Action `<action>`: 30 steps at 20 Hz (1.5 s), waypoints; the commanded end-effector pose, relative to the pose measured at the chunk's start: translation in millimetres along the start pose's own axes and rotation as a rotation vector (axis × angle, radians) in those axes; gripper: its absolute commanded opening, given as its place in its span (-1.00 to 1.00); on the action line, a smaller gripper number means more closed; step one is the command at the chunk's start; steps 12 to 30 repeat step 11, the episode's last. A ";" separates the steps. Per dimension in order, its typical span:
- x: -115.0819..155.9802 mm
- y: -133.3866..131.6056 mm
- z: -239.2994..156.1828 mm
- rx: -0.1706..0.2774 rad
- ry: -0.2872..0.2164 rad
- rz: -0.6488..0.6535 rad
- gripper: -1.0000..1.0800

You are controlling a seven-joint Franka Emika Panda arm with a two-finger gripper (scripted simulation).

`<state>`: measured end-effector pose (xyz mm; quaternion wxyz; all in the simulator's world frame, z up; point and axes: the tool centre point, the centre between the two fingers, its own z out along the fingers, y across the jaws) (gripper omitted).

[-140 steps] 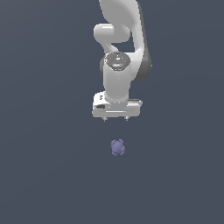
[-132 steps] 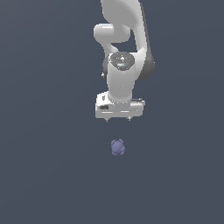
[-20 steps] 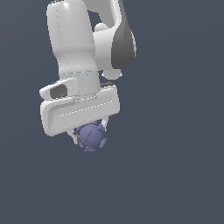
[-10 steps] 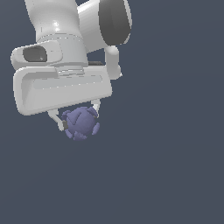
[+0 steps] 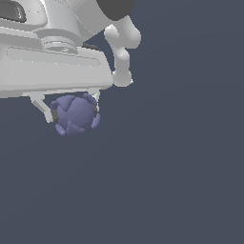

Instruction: Pick up the object and move it to a goal position.

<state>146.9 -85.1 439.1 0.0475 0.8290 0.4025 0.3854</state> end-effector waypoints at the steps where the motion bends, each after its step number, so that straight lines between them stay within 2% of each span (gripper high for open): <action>1: 3.7 3.8 -7.6 -0.002 0.019 -0.016 -1.00; 9: 8.7 10.3 -20.1 -0.004 0.049 -0.040 -1.00; 30: 8.7 10.6 -20.5 -0.004 0.050 -0.041 -1.00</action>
